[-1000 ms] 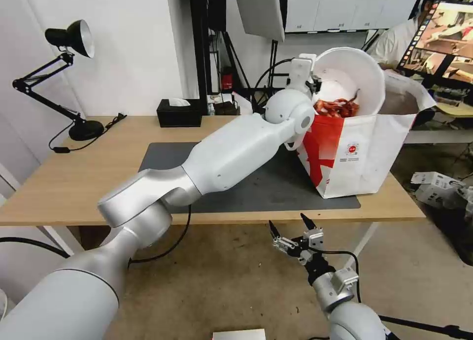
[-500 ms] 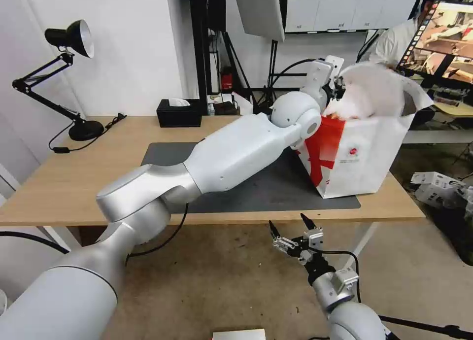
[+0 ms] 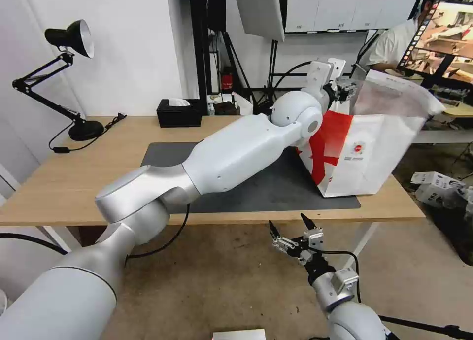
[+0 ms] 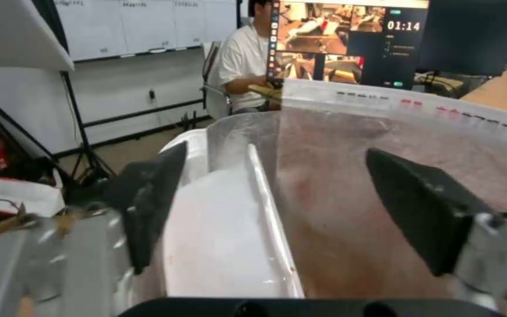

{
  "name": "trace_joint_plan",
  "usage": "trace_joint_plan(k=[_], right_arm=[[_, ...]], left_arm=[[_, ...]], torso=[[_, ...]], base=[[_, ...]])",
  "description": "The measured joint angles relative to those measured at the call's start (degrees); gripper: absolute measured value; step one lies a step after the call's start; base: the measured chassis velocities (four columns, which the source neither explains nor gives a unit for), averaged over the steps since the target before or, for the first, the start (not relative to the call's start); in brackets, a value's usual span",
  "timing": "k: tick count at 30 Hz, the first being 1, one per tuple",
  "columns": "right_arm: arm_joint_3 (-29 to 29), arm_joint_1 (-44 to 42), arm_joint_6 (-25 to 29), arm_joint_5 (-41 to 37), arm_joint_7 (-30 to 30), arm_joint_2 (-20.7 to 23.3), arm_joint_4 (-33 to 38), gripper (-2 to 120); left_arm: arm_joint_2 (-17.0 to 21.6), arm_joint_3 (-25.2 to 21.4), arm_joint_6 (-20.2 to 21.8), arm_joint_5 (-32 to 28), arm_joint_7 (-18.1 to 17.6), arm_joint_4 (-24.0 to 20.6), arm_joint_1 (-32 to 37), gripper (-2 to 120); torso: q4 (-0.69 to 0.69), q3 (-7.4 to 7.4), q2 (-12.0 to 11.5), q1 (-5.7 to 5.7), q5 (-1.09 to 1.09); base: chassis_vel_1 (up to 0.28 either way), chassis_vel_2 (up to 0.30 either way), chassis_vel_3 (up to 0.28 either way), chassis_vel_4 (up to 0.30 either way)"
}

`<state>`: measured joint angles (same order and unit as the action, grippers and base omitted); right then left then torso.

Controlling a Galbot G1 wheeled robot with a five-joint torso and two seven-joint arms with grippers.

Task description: Pick up the trash from the table and place it into the takeout bag.

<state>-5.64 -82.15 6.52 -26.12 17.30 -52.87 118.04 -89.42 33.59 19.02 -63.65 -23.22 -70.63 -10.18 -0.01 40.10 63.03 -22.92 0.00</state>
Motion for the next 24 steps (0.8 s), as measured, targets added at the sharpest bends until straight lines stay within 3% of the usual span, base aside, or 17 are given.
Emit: trace_joint_plan(k=[3,9,11,16,19,20,23,24], right_arm=[[0.0,0.0,0.0,0.0,0.0,0.0,0.0,100],[0.0,0.0,0.0,0.0,0.0,0.0,0.0,100],[0.0,0.0,0.0,0.0,0.0,0.0,0.0,100],[0.0,0.0,0.0,0.0,0.0,0.0,0.0,100],[0.0,0.0,0.0,0.0,0.0,0.0,0.0,100],[0.0,0.0,0.0,0.0,0.0,0.0,0.0,100],[0.0,0.0,0.0,0.0,0.0,0.0,0.0,100],[0.0,0.0,0.0,0.0,0.0,0.0,0.0,100]], left_arm=[[2.1,-0.5,0.0,-0.5,-1.3,-2.0,1.1,99],[7.3,-1.2,0.0,-0.8,-2.0,-6.5,3.1,100],[11.0,-1.3,-1.0,0.2,-1.8,-10.3,5.5,100],[14.3,-2.1,-2.0,0.7,-1.2,-14.3,8.5,100],[20.9,-6.2,-2.3,1.3,-0.9,-23.2,16.6,100],[20.9,-6.2,-2.3,1.3,-0.9,-23.2,16.6,100],[28.1,-12.4,-2.0,6.2,0.2,-32.0,25.7,100],[28.1,-12.4,-2.0,6.2,0.2,-32.0,25.7,100]], torso=[[0.00,0.00,0.0,0.00,-0.01],[0.02,0.00,0.0,0.00,-0.01],[0.03,0.00,0.0,0.00,-0.02],[0.00,0.00,0.0,0.00,-0.01],[0.01,0.01,0.0,0.00,-0.02],[0.01,0.01,0.0,0.00,-0.02],[0.00,0.00,0.0,0.01,-0.02],[0.00,0.00,0.0,0.01,-0.02]], base=[[0.000,0.000,0.000,0.000],[0.000,0.000,0.000,0.000],[0.000,0.000,0.000,0.000],[0.000,0.000,0.000,0.000],[0.000,0.000,0.000,0.000],[0.000,0.000,0.000,0.000],[0.000,0.000,0.000,0.000],[0.000,0.000,0.000,0.000]])
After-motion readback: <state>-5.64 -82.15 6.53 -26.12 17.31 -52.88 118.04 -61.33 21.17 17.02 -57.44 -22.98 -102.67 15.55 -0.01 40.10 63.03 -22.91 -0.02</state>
